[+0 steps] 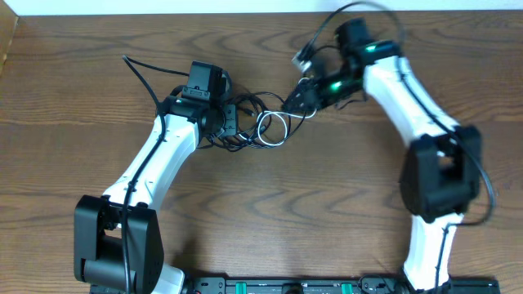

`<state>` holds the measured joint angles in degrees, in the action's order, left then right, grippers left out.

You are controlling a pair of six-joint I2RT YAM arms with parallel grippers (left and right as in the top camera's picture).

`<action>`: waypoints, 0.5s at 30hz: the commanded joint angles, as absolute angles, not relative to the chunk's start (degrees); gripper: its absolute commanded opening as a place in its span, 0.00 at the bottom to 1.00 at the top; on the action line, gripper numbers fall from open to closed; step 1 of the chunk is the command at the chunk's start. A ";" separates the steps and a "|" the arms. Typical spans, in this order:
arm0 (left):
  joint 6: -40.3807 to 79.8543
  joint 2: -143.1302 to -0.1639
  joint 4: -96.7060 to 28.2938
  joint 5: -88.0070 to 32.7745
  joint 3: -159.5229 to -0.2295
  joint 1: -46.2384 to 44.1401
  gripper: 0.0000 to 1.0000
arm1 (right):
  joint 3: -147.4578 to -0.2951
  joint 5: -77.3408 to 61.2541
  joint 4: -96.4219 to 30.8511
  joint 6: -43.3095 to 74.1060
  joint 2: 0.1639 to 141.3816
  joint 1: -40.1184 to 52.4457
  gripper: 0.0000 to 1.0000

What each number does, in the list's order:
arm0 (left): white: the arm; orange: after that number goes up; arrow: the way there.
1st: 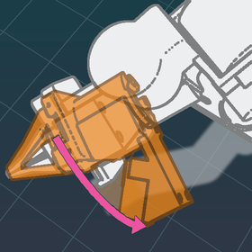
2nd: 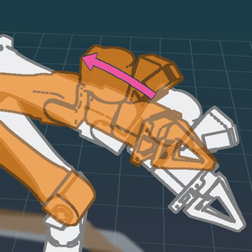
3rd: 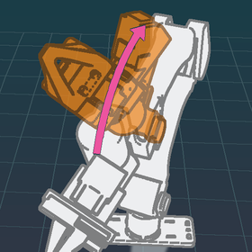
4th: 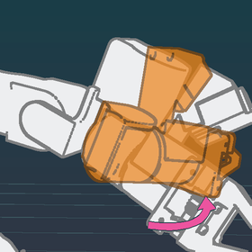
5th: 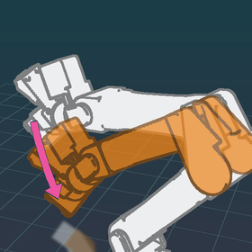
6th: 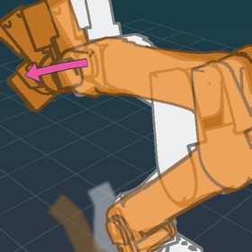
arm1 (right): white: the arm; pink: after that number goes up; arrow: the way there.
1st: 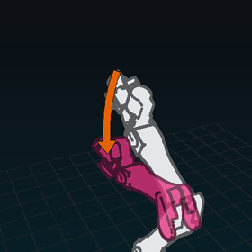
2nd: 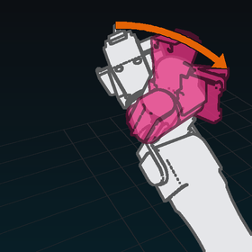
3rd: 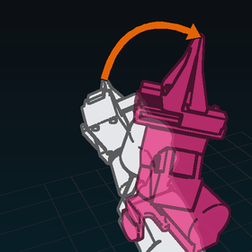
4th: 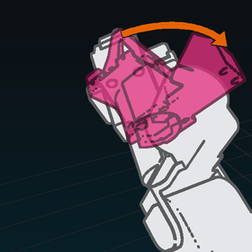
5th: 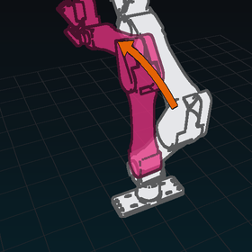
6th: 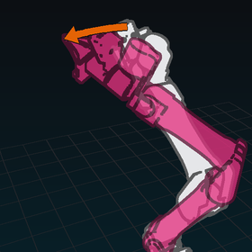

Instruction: Untangle cables

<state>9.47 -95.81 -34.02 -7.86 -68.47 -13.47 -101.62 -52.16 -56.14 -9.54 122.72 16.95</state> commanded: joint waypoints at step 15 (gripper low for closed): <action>10.22 -95.48 -34.46 -8.58 -68.47 -12.80 0.07 | -102.08 -54.96 -50.50 -10.39 136.00 26.39 0.46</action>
<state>9.47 -95.81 -34.15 -8.49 -68.47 -13.17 -101.62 -53.60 -50.63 -9.56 133.56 25.32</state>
